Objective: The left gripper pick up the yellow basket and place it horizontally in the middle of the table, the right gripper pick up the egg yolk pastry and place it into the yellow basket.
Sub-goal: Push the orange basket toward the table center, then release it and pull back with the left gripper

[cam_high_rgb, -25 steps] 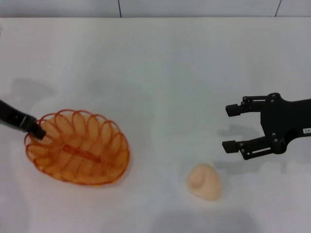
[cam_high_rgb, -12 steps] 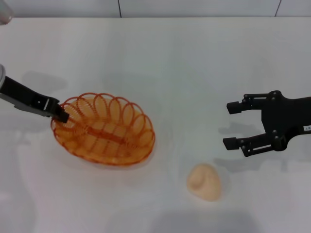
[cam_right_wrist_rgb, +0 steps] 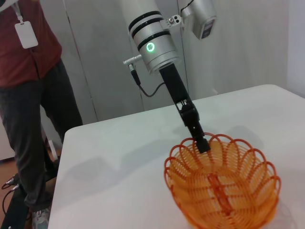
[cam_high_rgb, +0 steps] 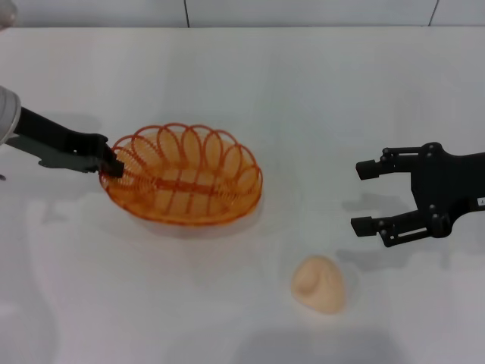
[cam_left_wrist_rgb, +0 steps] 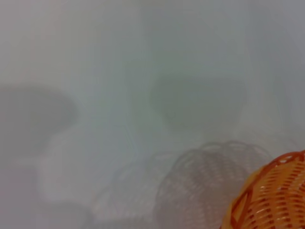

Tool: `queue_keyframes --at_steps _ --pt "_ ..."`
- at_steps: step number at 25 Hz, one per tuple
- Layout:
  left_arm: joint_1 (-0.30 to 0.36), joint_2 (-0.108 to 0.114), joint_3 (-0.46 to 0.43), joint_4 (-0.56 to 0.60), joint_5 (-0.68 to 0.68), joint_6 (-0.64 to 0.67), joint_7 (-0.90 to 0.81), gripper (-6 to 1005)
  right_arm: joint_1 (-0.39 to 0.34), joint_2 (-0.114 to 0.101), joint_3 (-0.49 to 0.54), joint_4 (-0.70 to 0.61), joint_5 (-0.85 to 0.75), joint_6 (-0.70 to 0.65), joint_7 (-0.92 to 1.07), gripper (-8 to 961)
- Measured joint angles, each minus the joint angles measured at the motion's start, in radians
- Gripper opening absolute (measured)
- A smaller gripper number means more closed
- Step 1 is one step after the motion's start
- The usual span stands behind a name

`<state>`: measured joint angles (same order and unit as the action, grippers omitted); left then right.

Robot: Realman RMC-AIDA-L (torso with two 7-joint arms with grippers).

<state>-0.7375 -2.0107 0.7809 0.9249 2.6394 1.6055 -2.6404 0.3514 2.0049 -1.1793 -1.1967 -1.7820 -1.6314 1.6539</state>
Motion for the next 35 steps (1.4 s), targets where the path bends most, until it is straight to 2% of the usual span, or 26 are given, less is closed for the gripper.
queue_keyframes --at_steps 11,24,35 --pt "0.006 -0.015 0.000 -0.046 -0.074 -0.084 -0.045 77 0.000 0.003 0.000 0.000 -0.001 -0.025 0.000 858" --pt "-0.034 -0.028 0.005 -0.134 -0.078 -0.157 -0.018 76 0.000 0.003 0.000 -0.006 0.000 -0.038 -0.001 858" --pt "-0.049 -0.049 0.006 -0.181 -0.078 -0.201 -0.014 79 0.001 0.002 0.000 -0.003 -0.003 -0.039 -0.002 858"
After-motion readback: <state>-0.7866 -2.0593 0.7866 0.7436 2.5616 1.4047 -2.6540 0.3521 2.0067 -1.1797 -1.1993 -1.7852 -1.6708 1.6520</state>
